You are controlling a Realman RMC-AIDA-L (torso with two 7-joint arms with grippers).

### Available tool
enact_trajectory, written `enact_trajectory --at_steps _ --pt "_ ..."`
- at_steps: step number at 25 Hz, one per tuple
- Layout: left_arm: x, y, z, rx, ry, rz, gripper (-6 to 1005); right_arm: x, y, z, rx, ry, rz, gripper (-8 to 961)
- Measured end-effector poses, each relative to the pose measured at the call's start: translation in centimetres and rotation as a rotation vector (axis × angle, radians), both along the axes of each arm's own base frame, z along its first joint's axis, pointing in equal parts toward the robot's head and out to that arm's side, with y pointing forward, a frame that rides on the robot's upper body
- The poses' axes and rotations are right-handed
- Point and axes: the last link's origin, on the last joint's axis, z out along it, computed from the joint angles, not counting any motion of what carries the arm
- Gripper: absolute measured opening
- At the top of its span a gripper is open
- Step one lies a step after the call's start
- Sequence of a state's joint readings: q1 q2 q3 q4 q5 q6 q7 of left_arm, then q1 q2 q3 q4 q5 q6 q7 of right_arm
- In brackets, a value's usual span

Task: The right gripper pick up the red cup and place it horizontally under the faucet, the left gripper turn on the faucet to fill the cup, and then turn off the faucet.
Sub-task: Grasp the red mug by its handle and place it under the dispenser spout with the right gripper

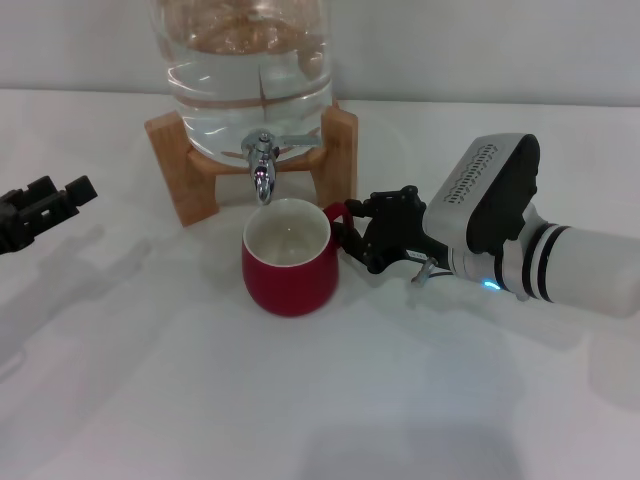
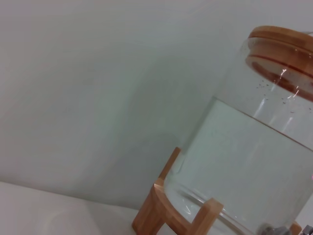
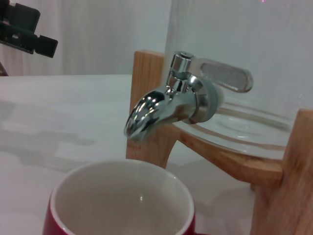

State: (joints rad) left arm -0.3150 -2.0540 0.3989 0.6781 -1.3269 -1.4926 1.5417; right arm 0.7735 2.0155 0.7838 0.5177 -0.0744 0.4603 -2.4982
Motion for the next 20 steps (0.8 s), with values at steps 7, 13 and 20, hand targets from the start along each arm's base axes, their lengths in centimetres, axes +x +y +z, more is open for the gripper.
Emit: enact_trajectory --at_steps 7,13,20 --pt "-0.1 0.0 0.1 0.001 0.003 0.001 895 0.4 -0.3 0.1 -0.007 0.007 -0.009 297" --pt "-0.1 0.0 0.1 0.001 0.003 0.001 895 1.0 -0.7 0.4 -0.028 0.048 -0.031 297" --pt "-0.1 0.0 0.2 0.001 0.003 0.001 895 1.4 -1.3 1.1 -0.053 0.099 -0.037 297"
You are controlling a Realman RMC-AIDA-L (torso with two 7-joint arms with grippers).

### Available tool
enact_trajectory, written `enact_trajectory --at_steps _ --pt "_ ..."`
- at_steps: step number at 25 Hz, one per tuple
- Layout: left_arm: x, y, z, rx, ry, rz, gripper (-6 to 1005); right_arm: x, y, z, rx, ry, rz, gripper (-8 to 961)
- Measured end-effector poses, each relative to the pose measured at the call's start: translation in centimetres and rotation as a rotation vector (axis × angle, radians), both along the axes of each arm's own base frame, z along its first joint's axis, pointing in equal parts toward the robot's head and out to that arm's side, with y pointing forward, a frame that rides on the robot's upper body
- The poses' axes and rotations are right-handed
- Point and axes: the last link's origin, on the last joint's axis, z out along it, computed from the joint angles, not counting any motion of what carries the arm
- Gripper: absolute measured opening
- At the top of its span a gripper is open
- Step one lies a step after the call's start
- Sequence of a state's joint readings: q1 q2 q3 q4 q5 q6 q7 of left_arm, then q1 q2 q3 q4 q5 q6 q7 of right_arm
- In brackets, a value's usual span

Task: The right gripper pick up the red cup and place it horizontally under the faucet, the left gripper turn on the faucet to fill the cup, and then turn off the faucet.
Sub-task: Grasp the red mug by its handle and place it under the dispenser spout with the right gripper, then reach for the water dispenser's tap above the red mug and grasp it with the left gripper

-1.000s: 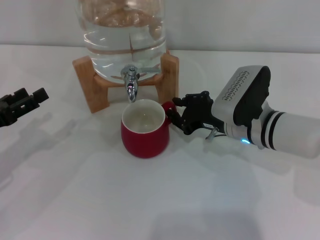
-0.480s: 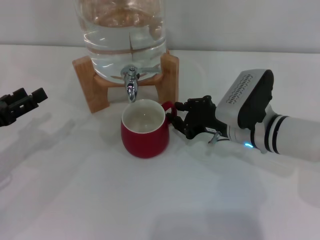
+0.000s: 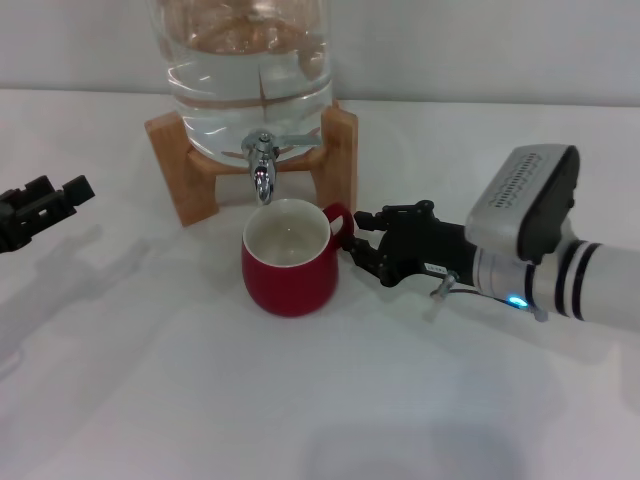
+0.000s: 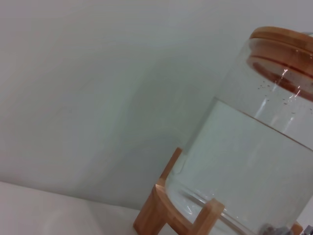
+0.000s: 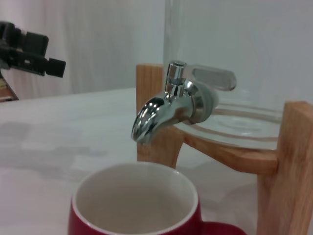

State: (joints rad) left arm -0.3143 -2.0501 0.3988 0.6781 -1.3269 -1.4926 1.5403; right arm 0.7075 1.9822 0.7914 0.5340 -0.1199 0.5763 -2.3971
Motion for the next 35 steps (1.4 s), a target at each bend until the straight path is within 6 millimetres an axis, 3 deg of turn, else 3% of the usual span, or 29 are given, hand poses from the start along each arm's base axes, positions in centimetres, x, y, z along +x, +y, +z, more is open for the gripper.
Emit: enact_trajectory --at_steps 11,20,27,35 --pt "-0.3 -0.1 0.2 -0.007 0.002 0.014 895 0.4 -0.6 4.3 -0.039 0.198 -0.043 296" --pt "-0.3 0.2 0.3 -0.003 0.01 0.019 895 2.6 -0.2 8.9 -0.073 0.435 -0.293 296" --pt "-0.5 0.1 0.4 -0.003 0.008 0.033 895 4.7 -1.0 10.7 -0.02 0.478 -0.328 297" --pt "-0.7 0.2 0.4 -0.009 0.015 0.045 895 6.1 -1.9 14.0 -0.014 0.422 -0.23 298"
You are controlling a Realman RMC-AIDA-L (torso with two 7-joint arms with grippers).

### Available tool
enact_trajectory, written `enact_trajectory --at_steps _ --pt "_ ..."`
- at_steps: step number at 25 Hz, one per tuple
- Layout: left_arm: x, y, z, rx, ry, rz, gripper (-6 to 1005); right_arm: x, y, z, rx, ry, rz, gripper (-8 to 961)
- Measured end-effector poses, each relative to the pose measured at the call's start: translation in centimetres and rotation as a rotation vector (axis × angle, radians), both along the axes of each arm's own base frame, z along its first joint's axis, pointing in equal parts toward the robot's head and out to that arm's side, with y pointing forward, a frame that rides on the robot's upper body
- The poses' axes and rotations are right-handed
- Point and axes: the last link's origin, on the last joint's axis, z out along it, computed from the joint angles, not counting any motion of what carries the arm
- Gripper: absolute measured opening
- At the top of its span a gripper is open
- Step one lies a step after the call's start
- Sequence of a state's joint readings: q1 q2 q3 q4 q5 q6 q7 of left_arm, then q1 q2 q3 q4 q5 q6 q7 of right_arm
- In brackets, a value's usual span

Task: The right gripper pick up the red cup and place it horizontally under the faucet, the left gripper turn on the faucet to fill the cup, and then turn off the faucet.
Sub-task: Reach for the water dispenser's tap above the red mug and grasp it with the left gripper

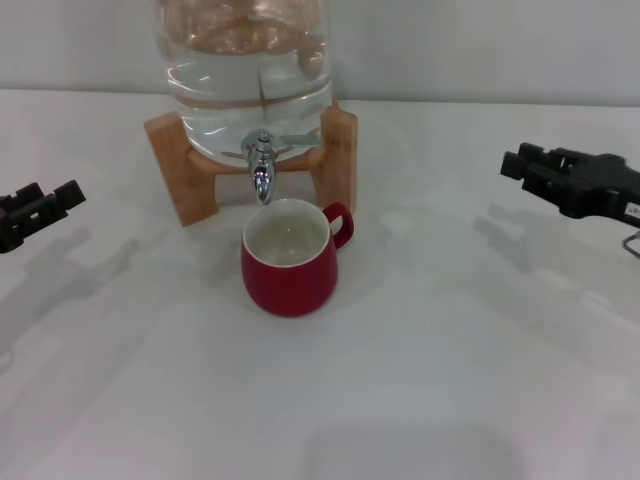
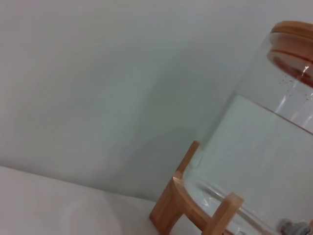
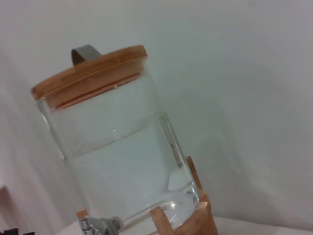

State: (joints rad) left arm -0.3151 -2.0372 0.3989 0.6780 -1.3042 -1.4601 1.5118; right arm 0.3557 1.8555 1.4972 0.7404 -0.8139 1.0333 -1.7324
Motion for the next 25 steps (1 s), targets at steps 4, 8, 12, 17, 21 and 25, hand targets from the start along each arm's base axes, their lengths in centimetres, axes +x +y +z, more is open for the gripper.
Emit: enact_trajectory --at_steps 4,8,12,17,21,25 --pt "-0.1 0.1 -0.1 -0.005 0.007 0.01 895 0.4 -0.4 0.0 -0.002 -0.044 0.027 302" --pt "-0.1 0.3 -0.2 -0.006 0.007 0.013 895 0.5 -0.7 -0.3 -0.007 -0.07 0.049 306" --pt "-0.1 0.3 -0.2 -0.008 0.006 0.014 895 0.4 -0.9 -0.3 -0.024 -0.075 0.069 506" --pt "0.1 0.3 -0.2 -0.012 0.0 0.011 895 0.4 -0.8 0.0 -0.018 -0.056 0.056 613" --pt "0.9 0.6 -0.2 -0.048 -0.029 -0.014 895 0.2 -0.9 -0.1 -0.025 -0.049 0.063 584" --pt "3.4 1.3 0.4 -0.172 -0.007 -0.088 895 0.1 -1.1 -0.6 -0.044 -0.058 0.076 565"
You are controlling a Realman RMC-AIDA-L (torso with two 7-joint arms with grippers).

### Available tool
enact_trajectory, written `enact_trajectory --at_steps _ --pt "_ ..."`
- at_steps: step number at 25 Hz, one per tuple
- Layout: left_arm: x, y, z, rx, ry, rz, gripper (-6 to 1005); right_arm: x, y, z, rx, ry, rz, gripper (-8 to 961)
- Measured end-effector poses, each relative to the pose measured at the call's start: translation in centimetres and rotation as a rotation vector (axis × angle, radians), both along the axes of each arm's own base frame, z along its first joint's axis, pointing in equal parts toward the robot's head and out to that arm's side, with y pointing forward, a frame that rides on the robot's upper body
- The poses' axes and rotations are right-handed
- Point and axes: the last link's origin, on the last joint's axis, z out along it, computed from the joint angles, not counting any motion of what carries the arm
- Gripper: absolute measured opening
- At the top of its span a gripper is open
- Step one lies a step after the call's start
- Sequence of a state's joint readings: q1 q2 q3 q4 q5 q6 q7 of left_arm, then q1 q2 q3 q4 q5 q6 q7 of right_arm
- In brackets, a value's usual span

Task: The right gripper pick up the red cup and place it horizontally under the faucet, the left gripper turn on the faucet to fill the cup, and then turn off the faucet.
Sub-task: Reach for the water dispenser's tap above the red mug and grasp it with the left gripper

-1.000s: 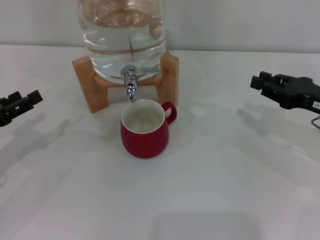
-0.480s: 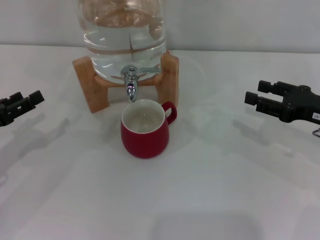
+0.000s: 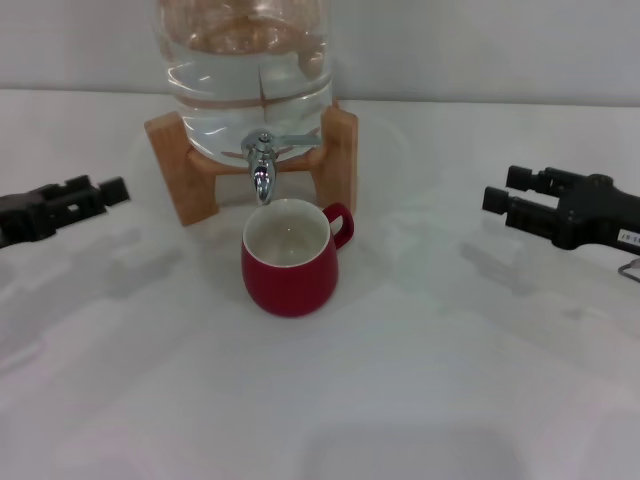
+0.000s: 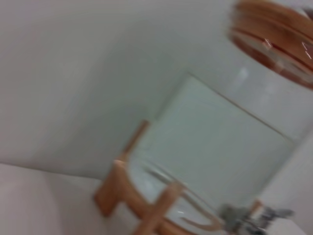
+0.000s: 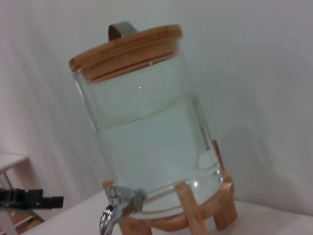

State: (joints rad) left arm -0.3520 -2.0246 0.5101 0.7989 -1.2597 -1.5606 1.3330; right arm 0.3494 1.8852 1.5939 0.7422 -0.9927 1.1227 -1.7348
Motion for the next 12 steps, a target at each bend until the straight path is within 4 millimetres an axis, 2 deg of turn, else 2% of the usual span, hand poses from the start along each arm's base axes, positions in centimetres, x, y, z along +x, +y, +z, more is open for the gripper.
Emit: enact_trajectory --at_steps 3,12 --pt "2.2 0.0 0.8 -0.072 0.072 -0.064 895 0.0 -0.1 -0.3 -0.009 -0.009 0.005 558" --pt "9.5 -0.2 5.3 -0.208 0.361 -0.235 895 -0.2 -0.2 -0.7 -0.013 -0.003 0.005 558"
